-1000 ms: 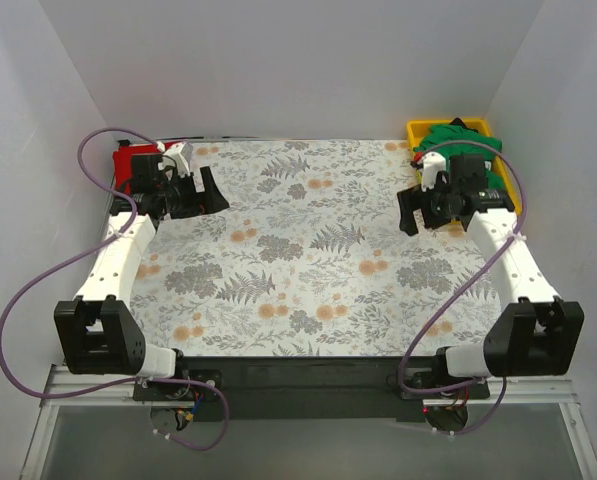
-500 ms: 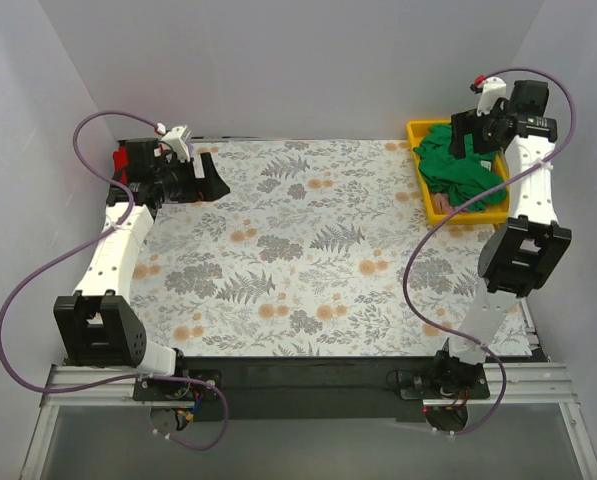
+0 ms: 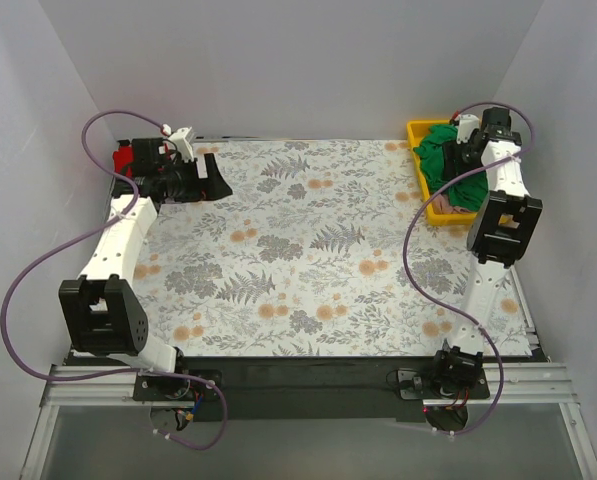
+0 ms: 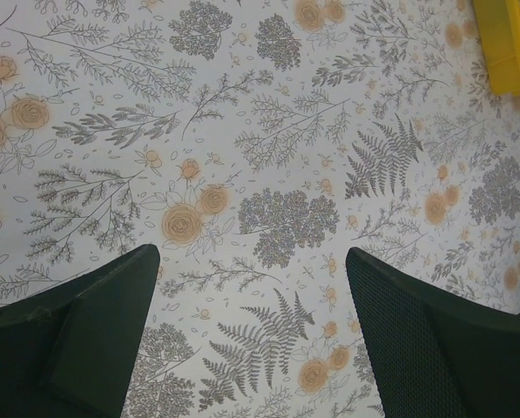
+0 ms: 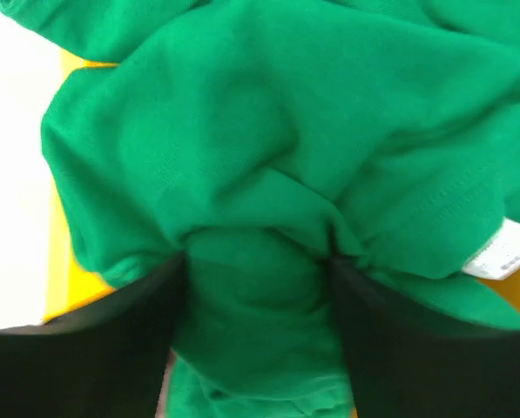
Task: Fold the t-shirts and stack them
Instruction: Grab the tshirt from the pile, then move the tshirt to the center of the board, then flatten the tshirt out
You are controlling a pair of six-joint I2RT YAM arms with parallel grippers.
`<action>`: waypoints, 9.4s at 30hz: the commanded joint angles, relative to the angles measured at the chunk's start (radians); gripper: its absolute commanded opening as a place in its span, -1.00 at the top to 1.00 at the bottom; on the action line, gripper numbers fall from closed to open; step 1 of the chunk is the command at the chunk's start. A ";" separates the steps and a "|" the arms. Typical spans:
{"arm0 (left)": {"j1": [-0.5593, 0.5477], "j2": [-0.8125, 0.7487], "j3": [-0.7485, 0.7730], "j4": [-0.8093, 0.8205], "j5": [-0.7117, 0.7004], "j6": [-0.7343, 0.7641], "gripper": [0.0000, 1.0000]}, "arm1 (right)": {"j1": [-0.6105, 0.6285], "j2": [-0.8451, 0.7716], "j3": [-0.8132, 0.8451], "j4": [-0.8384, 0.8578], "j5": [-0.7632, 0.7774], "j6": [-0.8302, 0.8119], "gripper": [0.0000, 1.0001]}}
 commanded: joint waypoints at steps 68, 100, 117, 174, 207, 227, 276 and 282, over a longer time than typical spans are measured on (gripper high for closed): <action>-0.548 0.021 -0.381 -0.093 -0.109 0.451 -0.54 | 0.297 -0.914 -1.079 0.043 -0.035 -0.148 -0.36; -0.024 0.424 0.237 -0.461 -0.062 0.385 0.86 | 1.035 -0.797 -0.979 -0.204 -0.504 -0.176 0.35; -0.021 0.427 0.231 -0.392 -0.022 0.283 0.07 | 0.636 -0.425 -0.562 0.015 0.060 -0.010 0.13; -0.019 0.308 0.154 -0.423 -0.038 0.398 0.60 | 0.536 -0.471 -0.543 -0.146 -0.250 -0.032 0.11; -0.005 0.277 0.067 -0.363 -0.042 0.369 0.17 | 0.630 -0.098 -0.401 0.055 -0.067 0.125 0.16; 0.001 0.266 0.087 -0.349 -0.050 0.357 0.15 | 0.477 -0.556 -0.495 0.083 0.028 -0.019 0.97; -0.306 0.513 0.300 0.059 0.327 0.884 -0.14 | 0.349 -1.108 -0.567 -0.051 -0.388 -0.012 0.97; -0.310 0.579 0.327 0.047 0.337 1.000 -0.17 | 0.349 -1.147 -0.542 -0.051 -0.400 -0.004 0.97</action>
